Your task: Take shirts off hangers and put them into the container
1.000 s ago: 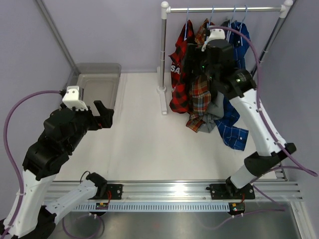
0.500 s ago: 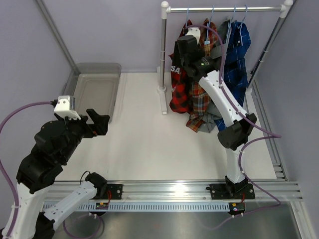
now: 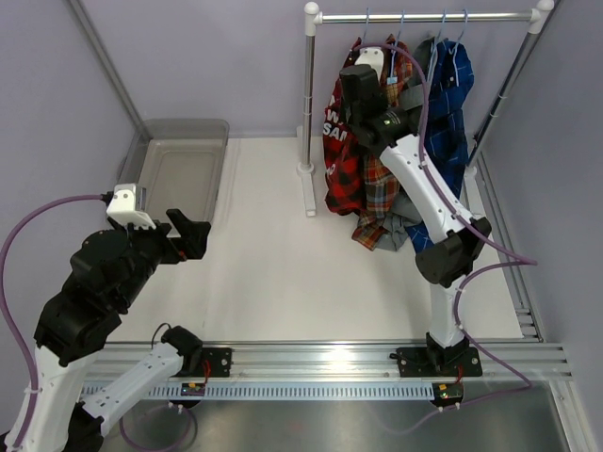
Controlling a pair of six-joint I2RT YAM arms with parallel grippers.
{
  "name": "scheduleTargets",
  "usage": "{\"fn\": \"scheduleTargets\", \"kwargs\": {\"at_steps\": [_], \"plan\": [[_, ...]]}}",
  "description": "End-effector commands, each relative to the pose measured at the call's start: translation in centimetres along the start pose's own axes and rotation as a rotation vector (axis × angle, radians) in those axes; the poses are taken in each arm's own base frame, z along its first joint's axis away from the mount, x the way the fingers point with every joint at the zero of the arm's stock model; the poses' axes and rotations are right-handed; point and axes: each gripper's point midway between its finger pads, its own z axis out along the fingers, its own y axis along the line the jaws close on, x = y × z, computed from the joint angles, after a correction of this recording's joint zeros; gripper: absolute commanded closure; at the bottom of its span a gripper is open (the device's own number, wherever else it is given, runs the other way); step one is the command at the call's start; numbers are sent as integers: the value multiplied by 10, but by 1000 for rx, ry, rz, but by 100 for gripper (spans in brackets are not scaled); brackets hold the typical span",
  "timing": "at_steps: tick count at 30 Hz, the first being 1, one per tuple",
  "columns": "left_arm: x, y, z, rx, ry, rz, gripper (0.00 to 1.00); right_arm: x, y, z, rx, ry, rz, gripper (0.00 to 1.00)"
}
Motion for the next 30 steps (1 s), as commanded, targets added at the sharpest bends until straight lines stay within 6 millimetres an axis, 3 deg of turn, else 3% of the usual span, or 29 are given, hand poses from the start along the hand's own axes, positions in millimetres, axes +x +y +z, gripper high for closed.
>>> {"fn": "scheduleTargets", "kwargs": {"at_steps": [1, 4, 9, 10, 12, 13, 15, 16, 17, 18, 23, 28, 30], "plan": [[-5, -9, 1, 40, -23, -31, 1, -64, -12, -44, -23, -156, 44, 100], [-6, -10, 1, 42, -20, -29, 1, -79, -10, -61, -80, -182, 11, 100], [-10, -12, 0, 51, -26, -25, 1, -120, -9, -118, -230, -261, -24, 100], [-12, -12, 0, 51, -30, -23, 1, -131, -15, -138, -251, -289, -16, 100], [-13, -13, 0, 53, -31, -17, 1, -125, -14, -152, -306, -270, -42, 100], [-15, -13, -1, 54, -35, -11, 1, -131, -20, -173, -328, -290, -36, 100], [-19, -15, -2, 58, -41, -6, 1, -111, -21, -181, -368, -233, -68, 100], [-20, -15, -1, 60, -38, 4, 1, -114, -28, -202, -393, -247, -70, 100], [-25, -17, -3, 66, -48, 7, 1, -96, -25, -205, -434, -194, -107, 100], [-27, -18, -3, 71, -53, 13, 1, -91, -27, -215, -462, -180, -116, 100], [-49, -23, -7, 75, -90, 43, 1, -69, -31, -292, -695, -135, -192, 100], [-71, -31, -7, 84, -119, 68, 1, -95, -32, -389, -962, -301, -211, 100], [-84, -37, -10, 103, -138, 69, 1, -103, -34, -408, -1006, -348, -205, 100]]}}
